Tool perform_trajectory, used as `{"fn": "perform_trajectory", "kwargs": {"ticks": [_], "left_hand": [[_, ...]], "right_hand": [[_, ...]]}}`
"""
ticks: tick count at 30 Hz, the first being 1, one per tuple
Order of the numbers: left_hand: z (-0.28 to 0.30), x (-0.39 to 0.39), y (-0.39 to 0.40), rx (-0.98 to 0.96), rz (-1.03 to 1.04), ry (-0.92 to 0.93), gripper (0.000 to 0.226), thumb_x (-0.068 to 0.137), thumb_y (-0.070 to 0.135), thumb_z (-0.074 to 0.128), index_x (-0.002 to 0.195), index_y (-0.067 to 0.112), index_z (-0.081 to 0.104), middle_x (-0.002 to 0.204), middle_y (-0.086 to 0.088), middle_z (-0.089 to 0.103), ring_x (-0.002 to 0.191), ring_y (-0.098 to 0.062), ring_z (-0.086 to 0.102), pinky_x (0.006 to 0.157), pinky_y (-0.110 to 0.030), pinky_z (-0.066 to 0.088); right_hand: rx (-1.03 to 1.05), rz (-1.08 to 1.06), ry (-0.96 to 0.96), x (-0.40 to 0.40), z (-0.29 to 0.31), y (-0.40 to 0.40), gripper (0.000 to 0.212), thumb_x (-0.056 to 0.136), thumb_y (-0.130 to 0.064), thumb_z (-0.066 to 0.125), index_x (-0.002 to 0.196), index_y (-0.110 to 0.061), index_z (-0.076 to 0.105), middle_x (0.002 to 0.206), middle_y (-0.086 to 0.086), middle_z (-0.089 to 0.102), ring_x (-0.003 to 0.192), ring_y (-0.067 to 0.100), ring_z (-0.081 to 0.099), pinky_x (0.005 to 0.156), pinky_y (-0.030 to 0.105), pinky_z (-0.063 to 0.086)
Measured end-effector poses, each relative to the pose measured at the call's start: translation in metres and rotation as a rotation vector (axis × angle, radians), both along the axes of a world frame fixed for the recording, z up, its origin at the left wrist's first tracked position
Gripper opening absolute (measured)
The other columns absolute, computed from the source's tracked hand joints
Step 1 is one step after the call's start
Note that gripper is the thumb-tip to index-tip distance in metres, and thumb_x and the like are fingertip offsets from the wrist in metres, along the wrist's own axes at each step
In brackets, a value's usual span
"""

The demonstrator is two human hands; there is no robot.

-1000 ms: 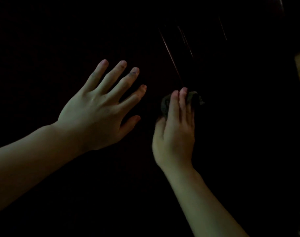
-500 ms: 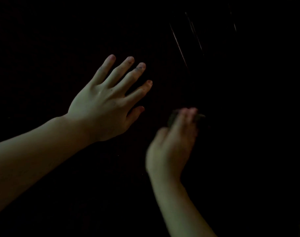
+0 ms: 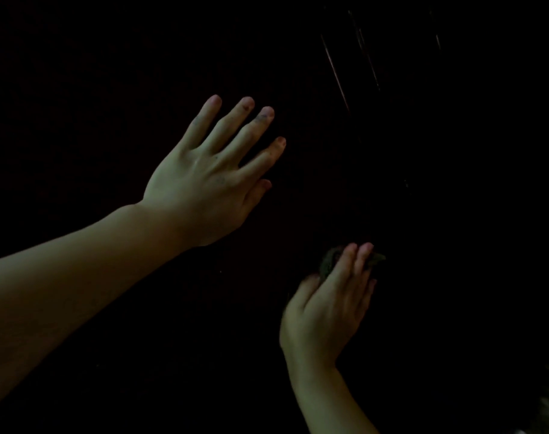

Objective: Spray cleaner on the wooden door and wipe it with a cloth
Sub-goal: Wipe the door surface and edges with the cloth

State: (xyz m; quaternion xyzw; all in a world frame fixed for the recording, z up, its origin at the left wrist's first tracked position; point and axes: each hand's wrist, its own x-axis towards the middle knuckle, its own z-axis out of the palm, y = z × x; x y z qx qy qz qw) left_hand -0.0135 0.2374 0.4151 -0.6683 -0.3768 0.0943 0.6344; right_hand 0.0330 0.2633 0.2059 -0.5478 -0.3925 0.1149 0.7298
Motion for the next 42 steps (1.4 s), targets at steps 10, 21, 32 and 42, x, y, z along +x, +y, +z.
{"fn": "perform_trajectory", "kwargs": {"ticks": [10, 21, 32, 42], "left_hand": [[-0.006, 0.000, 0.000, 0.004, -0.027, -0.011, 0.057, 0.098, 0.042, 0.026, 0.147, 0.014, 0.032, 0.156, -0.018, 0.022, 0.145, -0.035, 0.014, 0.118, -0.053, 0.009], [-0.014, 0.002, 0.000, 0.011, 0.004, -0.001, 0.060, 0.097, 0.046, 0.023, 0.149, 0.015, 0.027, 0.157, -0.019, 0.018, 0.146, -0.037, 0.011, 0.117, -0.055, 0.008], [-0.023, 0.006, 0.003, 0.007, -0.004, -0.018, 0.064, 0.096, 0.050, 0.023, 0.149, 0.014, 0.026, 0.156, -0.021, 0.016, 0.145, -0.039, 0.009, 0.117, -0.056, 0.006], [-0.058, 0.026, 0.025, -0.040, -0.005, 0.061, 0.061, 0.099, 0.049, 0.021, 0.151, 0.018, 0.020, 0.158, -0.017, 0.011, 0.146, -0.038, 0.005, 0.116, -0.058, 0.006]], "right_hand": [[0.327, 0.096, -0.258, -0.006, 0.034, -0.011, 0.058, 0.089, -0.029, 0.042, 0.141, -0.004, 0.041, 0.152, 0.015, 0.032, 0.144, 0.031, 0.025, 0.116, 0.048, 0.023], [0.038, -0.008, 0.012, 0.020, 0.023, 0.018, 0.065, 0.083, -0.024, 0.036, 0.143, -0.002, 0.036, 0.153, 0.018, 0.029, 0.139, 0.035, 0.031, 0.116, 0.044, 0.022], [-0.239, 0.003, 0.222, 0.042, -0.061, 0.041, 0.067, 0.085, -0.032, 0.032, 0.148, -0.011, 0.027, 0.157, 0.008, 0.024, 0.143, 0.028, 0.026, 0.118, 0.042, 0.019], [0.124, -0.001, -0.169, 0.032, -0.011, 0.027, 0.065, 0.081, -0.025, 0.040, 0.143, -0.004, 0.038, 0.154, 0.012, 0.029, 0.143, 0.026, 0.026, 0.118, 0.040, 0.017]]}}
